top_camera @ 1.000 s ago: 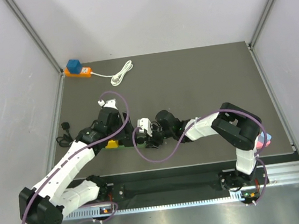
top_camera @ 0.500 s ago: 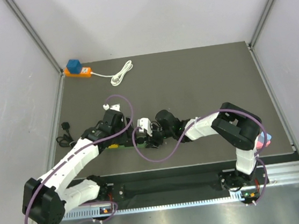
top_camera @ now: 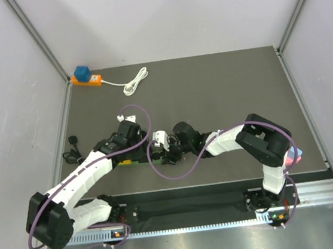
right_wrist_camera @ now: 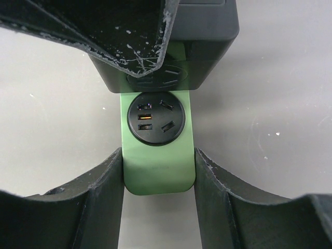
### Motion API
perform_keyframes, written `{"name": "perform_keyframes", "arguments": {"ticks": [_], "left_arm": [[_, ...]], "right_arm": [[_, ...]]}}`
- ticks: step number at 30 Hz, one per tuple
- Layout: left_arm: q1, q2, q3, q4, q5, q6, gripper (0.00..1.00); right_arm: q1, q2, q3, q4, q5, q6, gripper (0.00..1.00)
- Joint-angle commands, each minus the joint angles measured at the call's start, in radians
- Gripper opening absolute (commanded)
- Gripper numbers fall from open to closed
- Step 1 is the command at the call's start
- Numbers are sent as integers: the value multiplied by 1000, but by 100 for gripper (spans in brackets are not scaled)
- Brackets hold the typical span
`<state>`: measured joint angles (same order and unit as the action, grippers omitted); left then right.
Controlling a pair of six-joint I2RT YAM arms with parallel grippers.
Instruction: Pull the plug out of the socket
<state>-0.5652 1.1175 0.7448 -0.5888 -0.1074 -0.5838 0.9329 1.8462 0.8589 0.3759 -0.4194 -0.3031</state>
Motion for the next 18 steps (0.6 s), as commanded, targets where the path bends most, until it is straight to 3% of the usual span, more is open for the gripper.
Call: {"name": "perform_keyframes", "arguments": {"ticks": [1, 9, 14, 18], "left_arm": [[1, -27, 60, -23, -75, -20, 0], [1, -163, 33, 61, -34, -122, 0], [-31, -199, 30, 38, -182, -59, 0], [-76, -176, 15, 59, -154, -37, 0]], "right_arm": [[-2, -2, 42, 17, 27, -2, 0], [26, 2, 49, -3, 117, -39, 0], [27, 18, 69, -29, 114, -30, 0], [27, 27, 91, -54, 108, -18, 0]]}}
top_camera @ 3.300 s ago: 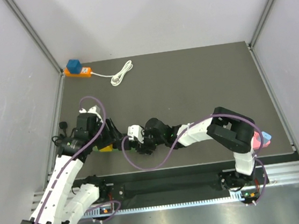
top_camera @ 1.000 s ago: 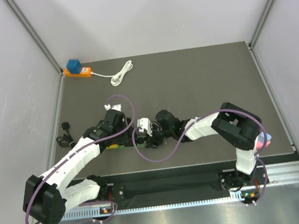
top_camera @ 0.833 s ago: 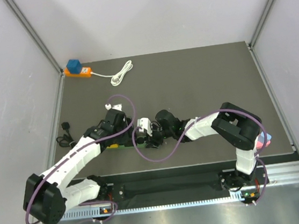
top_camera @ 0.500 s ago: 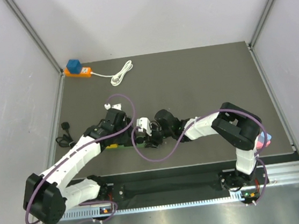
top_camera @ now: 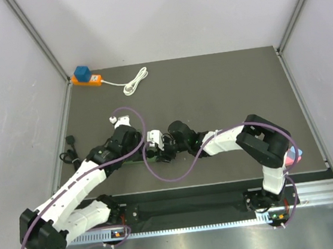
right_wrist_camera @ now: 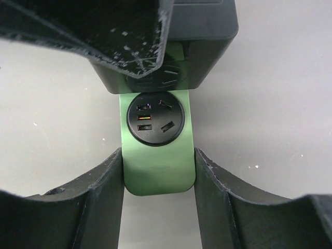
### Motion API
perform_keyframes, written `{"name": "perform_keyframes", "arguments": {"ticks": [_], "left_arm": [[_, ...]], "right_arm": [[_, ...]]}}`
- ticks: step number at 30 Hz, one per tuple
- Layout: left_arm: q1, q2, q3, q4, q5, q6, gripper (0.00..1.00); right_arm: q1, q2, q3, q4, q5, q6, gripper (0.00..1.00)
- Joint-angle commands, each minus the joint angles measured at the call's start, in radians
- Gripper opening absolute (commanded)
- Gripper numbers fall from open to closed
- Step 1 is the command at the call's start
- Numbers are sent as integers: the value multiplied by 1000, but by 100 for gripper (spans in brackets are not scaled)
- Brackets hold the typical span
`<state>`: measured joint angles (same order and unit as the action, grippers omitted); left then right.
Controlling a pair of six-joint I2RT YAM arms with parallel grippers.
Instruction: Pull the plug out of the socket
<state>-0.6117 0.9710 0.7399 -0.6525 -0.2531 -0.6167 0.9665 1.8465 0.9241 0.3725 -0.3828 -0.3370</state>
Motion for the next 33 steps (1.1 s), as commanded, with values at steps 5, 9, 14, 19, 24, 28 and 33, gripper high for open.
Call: {"name": "perform_keyframes", "arguments": {"ticks": [5, 9, 14, 19, 24, 28, 33], "left_arm": [[-37, -41, -5, 191, 71, -90, 0], [-34, -86, 24, 172, -17, -147, 0], [3, -133, 23, 181, -6, -210, 0], [52, -175, -81, 281, 116, -279, 0], [56, -149, -39, 239, 123, -160, 0], [43, -98, 85, 98, 6, -68, 0], [50, -103, 64, 151, 63, -150, 0]], "right_arm": [[1, 40, 47, -84, 106, 24, 0], [9, 46, 50, -96, 148, 6, 0], [21, 59, 71, -125, 171, -8, 0], [21, 71, 88, -165, 139, -7, 0], [23, 71, 94, -207, 107, -7, 0], [23, 65, 93, -225, 114, -8, 0], [23, 72, 96, -241, 122, -13, 0]]}}
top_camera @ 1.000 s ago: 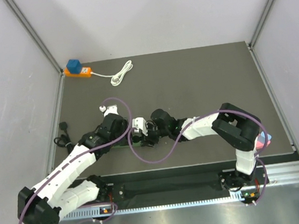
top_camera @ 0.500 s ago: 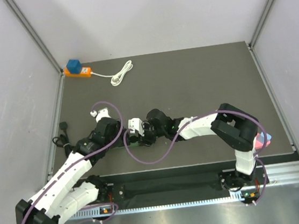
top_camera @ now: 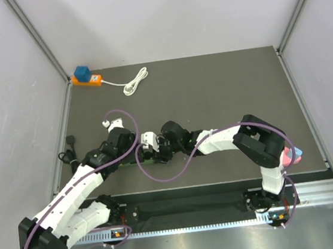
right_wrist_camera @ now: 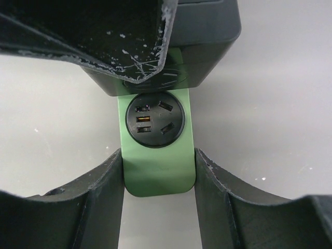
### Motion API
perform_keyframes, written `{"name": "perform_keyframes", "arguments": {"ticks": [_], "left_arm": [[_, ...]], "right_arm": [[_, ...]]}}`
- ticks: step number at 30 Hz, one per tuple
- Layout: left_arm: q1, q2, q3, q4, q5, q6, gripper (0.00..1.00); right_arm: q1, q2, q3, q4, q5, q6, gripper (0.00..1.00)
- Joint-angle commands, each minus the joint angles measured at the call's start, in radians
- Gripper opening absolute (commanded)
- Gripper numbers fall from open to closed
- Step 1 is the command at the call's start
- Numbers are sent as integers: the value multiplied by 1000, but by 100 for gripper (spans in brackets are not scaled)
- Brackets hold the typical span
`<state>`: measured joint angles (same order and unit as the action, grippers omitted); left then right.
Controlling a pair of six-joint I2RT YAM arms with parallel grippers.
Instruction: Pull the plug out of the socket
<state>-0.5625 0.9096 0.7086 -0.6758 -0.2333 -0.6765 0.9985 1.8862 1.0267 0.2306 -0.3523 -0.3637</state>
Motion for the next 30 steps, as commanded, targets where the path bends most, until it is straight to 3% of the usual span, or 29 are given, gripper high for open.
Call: {"name": "perform_keyframes", "arguments": {"ticks": [1, 10, 12, 13, 15, 16, 24, 28, 29, 30], "left_arm": [[1, -25, 86, 192, 92, -112, 0], [3, 67, 86, 202, 209, -63, 0], [3, 74, 118, 161, 194, -55, 17], [3, 63, 126, 148, 181, -46, 40], [3, 42, 150, 102, 123, -44, 55], [4, 17, 157, 84, 105, -40, 70], [22, -55, 210, -34, 46, -17, 95], [26, -57, 229, -102, -49, -41, 87], [33, -61, 229, -114, -70, -44, 83], [41, -63, 221, -114, -84, -44, 65]], "right_arm": [[-9, 34, -7, -103, 81, 14, 0], [-14, -10, -43, -117, 82, 48, 0], [-14, -15, -48, -113, 88, 57, 0], [-14, -18, -53, -111, 98, 57, 0], [-14, -19, -56, -111, 101, 57, 1], [-14, -21, -57, -111, 110, 57, 2], [-14, -9, -39, -146, 145, 46, 15], [-14, -19, -34, -162, 164, 69, 36], [-14, -27, -37, -162, 164, 77, 46], [-14, -44, -40, -157, 168, 95, 52]]}}
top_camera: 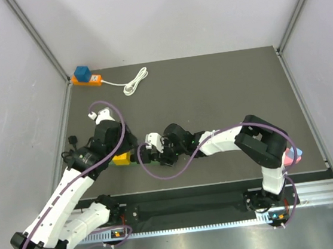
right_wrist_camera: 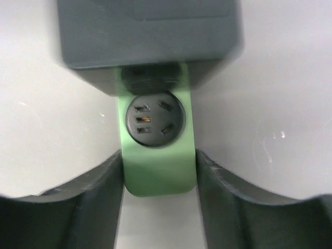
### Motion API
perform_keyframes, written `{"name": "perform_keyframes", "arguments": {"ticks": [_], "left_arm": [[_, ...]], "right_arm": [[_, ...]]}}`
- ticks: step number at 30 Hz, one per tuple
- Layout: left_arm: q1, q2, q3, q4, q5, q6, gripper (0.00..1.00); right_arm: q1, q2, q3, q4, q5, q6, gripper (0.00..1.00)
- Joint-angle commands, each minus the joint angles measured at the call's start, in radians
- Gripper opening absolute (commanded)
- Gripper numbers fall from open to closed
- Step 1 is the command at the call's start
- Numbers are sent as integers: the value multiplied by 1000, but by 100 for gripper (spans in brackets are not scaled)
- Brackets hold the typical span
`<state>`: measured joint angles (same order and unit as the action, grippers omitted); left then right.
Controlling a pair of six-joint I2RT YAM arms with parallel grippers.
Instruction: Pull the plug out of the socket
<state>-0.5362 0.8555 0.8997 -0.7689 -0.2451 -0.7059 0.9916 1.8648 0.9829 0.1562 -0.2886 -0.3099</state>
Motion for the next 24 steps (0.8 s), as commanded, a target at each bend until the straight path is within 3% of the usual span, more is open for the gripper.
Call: {"name": "perform_keyframes", "arguments": {"ticks": [1, 3, 8, 10, 12, 17, 24], "left_arm": [[22, -7, 25, -18, -86, -15, 52], [74, -3, 12, 5, -57, 5, 32], [278, 2, -51, 48, 113, 31, 27], [320, -4, -71, 57, 154, 34, 21], [350, -13, -99, 60, 181, 31, 19], [370, -38, -134, 51, 194, 13, 18], [389, -26, -177, 60, 197, -3, 17]], "right_arm": [[-7, -33, 0, -80, 108, 55, 57], [-7, -68, 5, -81, 115, 89, 69], [-8, -151, 20, -90, 152, 150, 87], [-8, -185, 26, -89, 129, 153, 90], [-8, -213, 27, -66, 102, 160, 100], [-5, -210, 59, -24, 17, 121, 100], [30, -102, 224, -66, -58, 62, 100]]}}
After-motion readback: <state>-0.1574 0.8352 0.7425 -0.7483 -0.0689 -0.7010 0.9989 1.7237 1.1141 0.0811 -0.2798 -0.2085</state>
